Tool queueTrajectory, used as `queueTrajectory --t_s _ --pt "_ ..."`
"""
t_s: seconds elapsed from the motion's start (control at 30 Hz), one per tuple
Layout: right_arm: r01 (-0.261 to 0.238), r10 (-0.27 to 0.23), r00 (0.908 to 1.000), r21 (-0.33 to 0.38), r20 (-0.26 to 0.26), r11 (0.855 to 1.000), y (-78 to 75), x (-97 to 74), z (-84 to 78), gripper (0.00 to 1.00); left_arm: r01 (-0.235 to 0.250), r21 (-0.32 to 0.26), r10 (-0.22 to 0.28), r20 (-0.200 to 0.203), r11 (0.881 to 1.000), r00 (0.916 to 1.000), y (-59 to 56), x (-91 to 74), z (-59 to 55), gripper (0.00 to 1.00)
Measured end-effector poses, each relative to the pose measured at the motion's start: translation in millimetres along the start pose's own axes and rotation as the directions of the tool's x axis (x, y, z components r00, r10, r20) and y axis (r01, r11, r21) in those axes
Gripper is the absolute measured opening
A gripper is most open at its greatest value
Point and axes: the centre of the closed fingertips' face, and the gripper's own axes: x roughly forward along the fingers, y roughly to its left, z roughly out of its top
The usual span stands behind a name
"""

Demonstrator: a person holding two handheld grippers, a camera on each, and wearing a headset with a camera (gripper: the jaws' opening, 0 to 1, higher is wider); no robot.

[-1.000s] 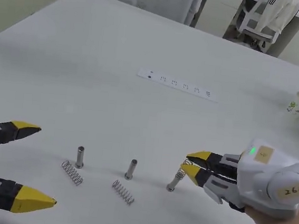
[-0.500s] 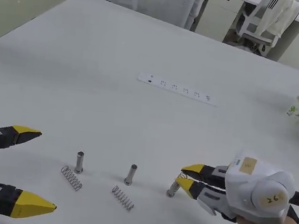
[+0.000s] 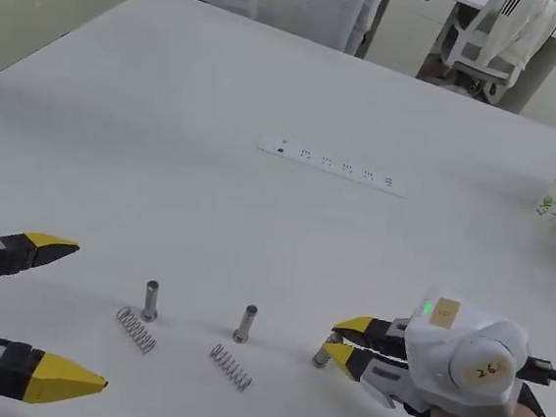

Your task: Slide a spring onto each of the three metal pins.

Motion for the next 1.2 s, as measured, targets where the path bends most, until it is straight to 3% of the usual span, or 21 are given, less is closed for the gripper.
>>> queueTrajectory --t_s 0.17,0.57,1.2 --pt "0.0 -0.001 0.9998 0.058 0.019 0.998 -2.0 -1.5 2.5 0.09 0.001 -0.001 -0.001 0.0 1.0 1.0 -0.8 -0.7 -0.3 0.96" --pt "0.006 -0.01 0.9987 0.073 0.051 0.997 -2.0 -10.5 11.0 0.11 0.003 0.0 -0.003 -0.001 1.0 1.0 -1.8 0.3 0.2 0.96" --pt "0.014 -0.042 0.9874 0.18 0.153 0.984 -6.6 -30.9 32.9 0.1 0.002 -0.002 -0.002 -0.001 1.0 1.0 -2.7 0.2 1.1 0.96"
